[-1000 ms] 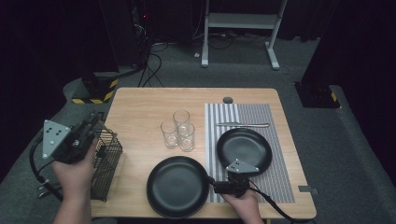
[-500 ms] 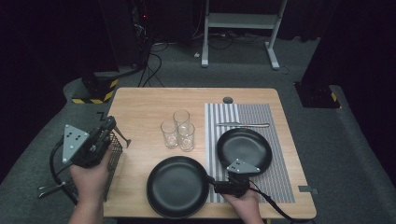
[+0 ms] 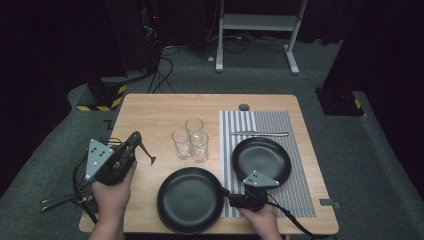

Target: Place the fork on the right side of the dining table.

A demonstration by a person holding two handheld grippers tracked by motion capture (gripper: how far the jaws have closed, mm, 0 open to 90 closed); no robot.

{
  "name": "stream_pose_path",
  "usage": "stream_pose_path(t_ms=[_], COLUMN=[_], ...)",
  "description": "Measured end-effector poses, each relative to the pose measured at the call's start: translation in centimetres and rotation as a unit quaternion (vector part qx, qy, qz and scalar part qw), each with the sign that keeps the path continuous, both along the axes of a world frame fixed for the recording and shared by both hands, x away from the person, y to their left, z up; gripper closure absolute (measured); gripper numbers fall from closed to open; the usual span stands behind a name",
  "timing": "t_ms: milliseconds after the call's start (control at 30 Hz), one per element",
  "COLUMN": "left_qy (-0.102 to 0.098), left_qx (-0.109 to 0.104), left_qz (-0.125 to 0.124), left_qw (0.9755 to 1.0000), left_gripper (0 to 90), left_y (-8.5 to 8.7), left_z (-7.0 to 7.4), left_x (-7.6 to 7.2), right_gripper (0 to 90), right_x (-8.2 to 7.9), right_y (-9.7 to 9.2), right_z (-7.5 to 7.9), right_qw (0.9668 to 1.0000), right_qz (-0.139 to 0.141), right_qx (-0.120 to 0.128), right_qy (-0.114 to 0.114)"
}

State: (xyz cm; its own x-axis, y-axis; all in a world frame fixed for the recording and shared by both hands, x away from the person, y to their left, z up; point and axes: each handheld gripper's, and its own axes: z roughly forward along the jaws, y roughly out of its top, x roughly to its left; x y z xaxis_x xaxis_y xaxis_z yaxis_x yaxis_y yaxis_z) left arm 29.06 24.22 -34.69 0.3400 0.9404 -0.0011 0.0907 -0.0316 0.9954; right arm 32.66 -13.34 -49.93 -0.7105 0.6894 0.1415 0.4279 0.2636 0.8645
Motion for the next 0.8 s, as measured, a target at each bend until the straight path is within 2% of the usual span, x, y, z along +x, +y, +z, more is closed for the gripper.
stream_pose_path(t_ms=[333,800], left_qy=[0.008,0.011], left_qx=[-0.002,0.002], left_qz=[-0.031,-0.062], left_qw=[0.9995,0.998], left_gripper=[86.4,86.4], left_y=[-2.1,-4.5], left_z=[-0.9,-1.5], left_x=[-0.2,-0.3], right_gripper=[26.2,32.8], right_x=[-0.2,-0.2], right_y=[0.1,0.3], right_z=[0.1,0.4], right_qw=[0.9999,0.9997], right_qz=[0.0,-0.001], right_qx=[-0.006,-0.001], right_qy=[-0.013,-0.025])
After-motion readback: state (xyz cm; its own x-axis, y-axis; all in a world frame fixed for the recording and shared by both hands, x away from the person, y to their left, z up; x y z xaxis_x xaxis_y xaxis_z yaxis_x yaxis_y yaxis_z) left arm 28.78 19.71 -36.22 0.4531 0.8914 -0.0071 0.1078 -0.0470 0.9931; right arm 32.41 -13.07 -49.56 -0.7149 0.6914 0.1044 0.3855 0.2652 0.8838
